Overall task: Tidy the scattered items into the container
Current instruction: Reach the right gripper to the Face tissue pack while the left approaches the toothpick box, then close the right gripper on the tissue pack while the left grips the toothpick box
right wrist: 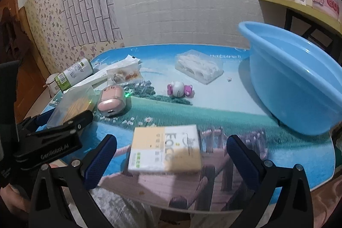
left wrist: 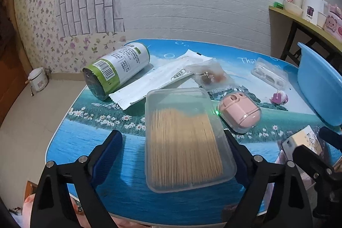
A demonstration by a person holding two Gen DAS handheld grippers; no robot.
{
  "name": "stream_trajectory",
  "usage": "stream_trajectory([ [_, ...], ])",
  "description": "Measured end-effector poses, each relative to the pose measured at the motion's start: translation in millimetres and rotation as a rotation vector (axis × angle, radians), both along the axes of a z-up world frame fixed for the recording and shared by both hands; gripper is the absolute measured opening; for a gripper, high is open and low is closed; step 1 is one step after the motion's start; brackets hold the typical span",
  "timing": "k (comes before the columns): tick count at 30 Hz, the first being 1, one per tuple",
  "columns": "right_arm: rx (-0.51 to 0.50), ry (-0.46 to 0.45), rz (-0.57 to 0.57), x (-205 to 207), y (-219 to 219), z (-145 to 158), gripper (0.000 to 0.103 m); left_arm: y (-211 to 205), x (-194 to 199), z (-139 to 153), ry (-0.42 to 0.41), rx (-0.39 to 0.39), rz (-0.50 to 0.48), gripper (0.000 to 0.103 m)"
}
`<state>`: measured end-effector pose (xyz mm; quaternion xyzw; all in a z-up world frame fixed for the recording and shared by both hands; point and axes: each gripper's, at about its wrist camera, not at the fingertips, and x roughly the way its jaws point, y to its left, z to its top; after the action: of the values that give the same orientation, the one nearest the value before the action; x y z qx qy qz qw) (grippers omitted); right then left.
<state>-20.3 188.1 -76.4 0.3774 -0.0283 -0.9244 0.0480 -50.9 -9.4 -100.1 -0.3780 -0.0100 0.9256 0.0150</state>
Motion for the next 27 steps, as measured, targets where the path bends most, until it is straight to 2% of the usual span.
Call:
stream_trajectory([
  [4,-0.011,0.007,0.016,-1,-3,-3,0.102,1,1,-1,0.01,-0.001,-0.005,0.09],
  [6,0.0,0.013,0.027,-1,-6,-5,0.101,2,2,-1,0.017,-0.004,-0.003,0.084],
  [10,0.014,0.018,0.039,-2,-10,-9,0.093,6,4,-1,0.027,-0.016,-0.011,0.078],
  [12,0.017,0.012,0.041,-3,-10,-12,0.089,7,5,-2,0.033,-0.019,-0.013,0.077],
  [19,0.048,0.073,0.063,4,-15,-18,0.087,9,7,-3,0.051,-0.017,-0.011,0.076],
  [22,0.068,0.114,0.066,8,-16,-20,0.068,8,8,-3,0.054,-0.013,-0.013,0.076],
  [23,0.062,0.118,0.065,8,-15,-20,0.065,8,8,-3,0.054,-0.012,-0.014,0.076],
  [27,0.066,0.121,0.07,8,-16,-20,0.064,9,9,-3,0.056,-0.013,-0.012,0.076],
])
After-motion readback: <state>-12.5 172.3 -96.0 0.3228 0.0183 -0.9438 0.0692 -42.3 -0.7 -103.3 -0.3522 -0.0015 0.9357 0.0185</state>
